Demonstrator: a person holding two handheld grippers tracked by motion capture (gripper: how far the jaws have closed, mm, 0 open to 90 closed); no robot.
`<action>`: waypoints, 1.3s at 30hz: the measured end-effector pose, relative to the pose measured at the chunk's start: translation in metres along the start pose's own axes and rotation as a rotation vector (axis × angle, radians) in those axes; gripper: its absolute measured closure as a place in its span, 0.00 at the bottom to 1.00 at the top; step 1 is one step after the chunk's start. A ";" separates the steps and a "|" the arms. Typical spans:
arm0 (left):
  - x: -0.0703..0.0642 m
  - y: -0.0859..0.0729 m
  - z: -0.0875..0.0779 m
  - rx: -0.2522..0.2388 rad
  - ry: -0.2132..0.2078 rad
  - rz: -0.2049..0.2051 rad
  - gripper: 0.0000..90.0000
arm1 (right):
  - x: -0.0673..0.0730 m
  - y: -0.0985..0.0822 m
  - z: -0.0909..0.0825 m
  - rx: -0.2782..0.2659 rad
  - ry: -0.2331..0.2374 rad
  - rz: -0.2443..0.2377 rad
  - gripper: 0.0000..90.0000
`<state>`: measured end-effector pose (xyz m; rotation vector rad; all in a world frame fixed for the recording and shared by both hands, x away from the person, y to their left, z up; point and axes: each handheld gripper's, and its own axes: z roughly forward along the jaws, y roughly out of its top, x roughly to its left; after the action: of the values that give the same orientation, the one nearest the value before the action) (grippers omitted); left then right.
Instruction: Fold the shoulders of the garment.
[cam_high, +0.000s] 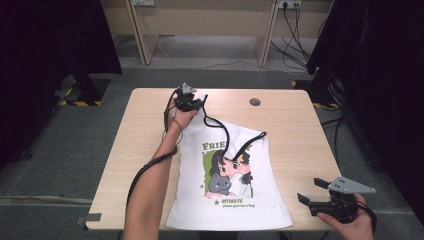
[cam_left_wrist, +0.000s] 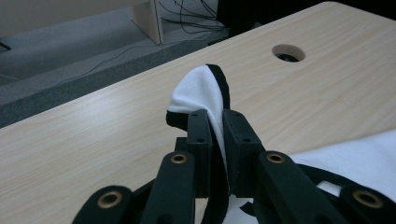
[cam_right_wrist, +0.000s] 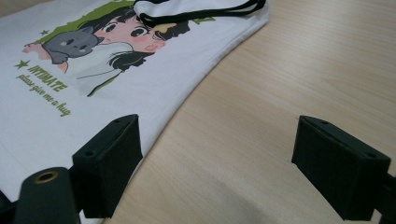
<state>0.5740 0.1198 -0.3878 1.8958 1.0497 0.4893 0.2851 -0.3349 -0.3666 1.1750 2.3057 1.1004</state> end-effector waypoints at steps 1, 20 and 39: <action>-0.005 -0.003 -0.004 -0.001 0.004 0.017 0.90 | 0.001 0.001 0.001 -0.003 0.002 -0.007 0.18; -0.071 -0.081 -0.044 0.096 -0.070 0.227 0.68 | 0.019 0.015 0.008 -0.018 0.035 -0.064 0.18; -0.095 -0.071 -0.035 0.236 -0.163 0.524 0.72 | 0.024 0.018 0.012 -0.016 0.045 -0.068 0.18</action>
<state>0.4627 0.0774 -0.4226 2.3870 0.5119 0.5063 0.2870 -0.3035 -0.3597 1.0686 2.3472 1.1300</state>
